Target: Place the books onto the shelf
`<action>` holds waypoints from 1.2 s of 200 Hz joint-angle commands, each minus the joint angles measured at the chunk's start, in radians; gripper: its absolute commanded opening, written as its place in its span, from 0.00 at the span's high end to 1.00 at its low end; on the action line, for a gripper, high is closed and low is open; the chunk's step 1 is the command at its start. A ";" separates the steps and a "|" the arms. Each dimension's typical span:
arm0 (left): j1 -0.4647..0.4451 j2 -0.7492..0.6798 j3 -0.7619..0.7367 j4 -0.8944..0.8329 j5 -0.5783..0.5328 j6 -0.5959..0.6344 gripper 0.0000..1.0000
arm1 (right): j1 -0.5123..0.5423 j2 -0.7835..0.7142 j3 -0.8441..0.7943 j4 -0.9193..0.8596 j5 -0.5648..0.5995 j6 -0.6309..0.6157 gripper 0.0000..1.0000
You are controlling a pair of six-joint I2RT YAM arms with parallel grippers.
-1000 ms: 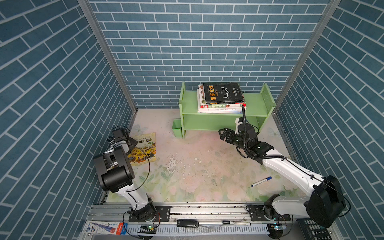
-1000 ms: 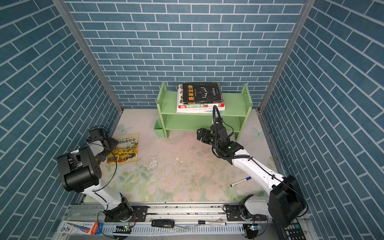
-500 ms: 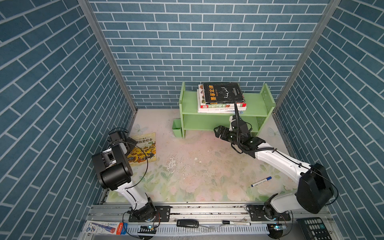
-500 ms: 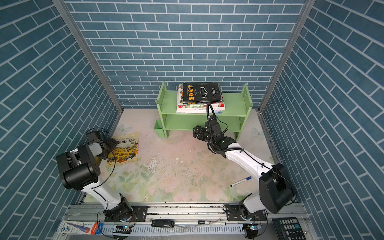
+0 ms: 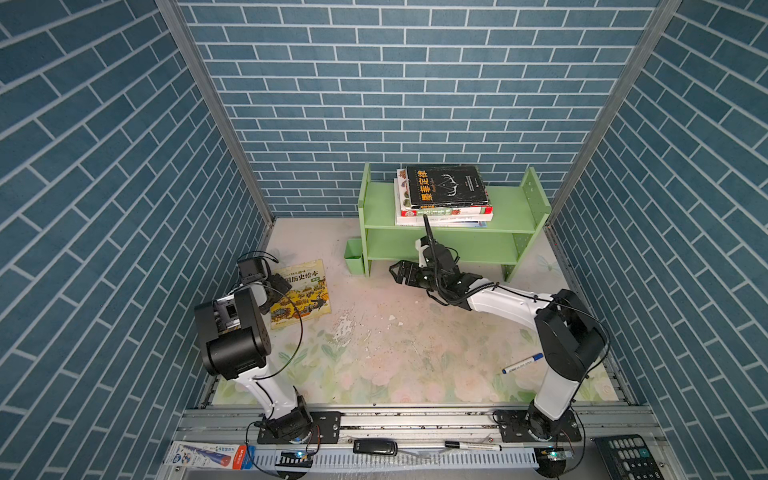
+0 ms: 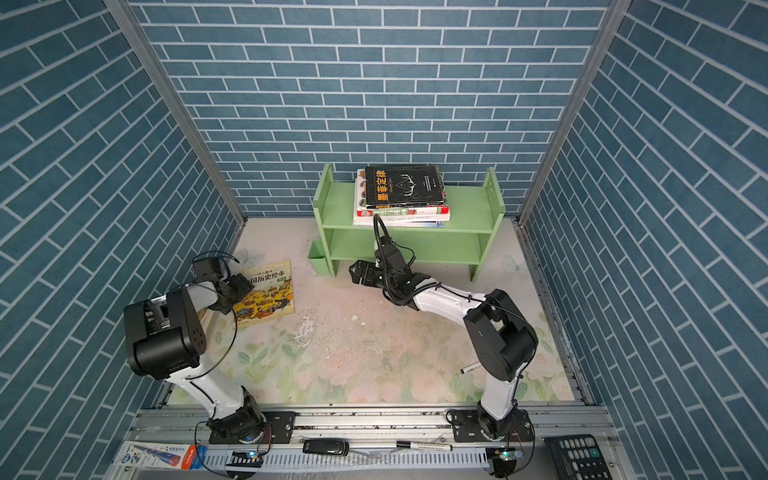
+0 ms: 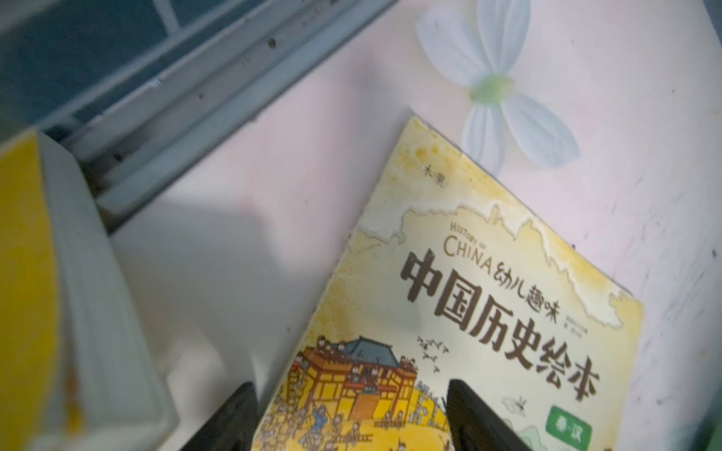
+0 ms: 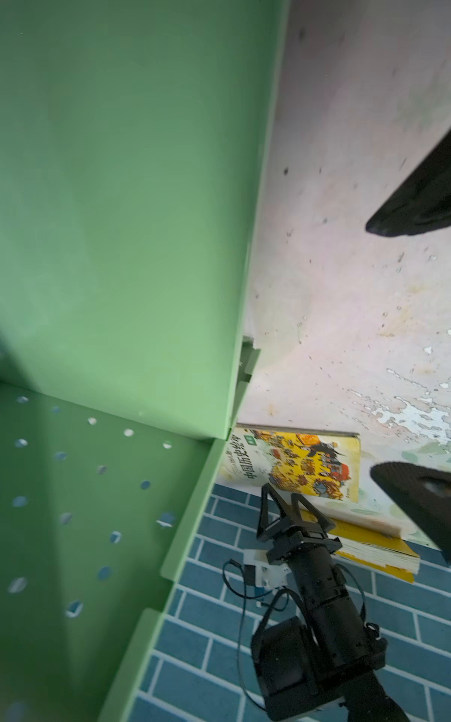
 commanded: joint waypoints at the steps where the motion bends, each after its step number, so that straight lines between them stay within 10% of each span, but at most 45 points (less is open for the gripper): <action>1: -0.029 0.002 -0.028 -0.117 0.089 0.002 0.28 | 0.035 0.078 0.063 0.100 -0.049 0.024 0.11; 136: -0.033 -0.014 -0.244 0.282 0.482 -0.225 0.40 | 0.166 0.532 0.417 0.225 0.011 0.028 0.21; 240: -0.031 0.049 -0.417 1.113 0.674 -0.702 0.46 | 0.167 0.611 0.465 0.211 0.026 0.085 0.24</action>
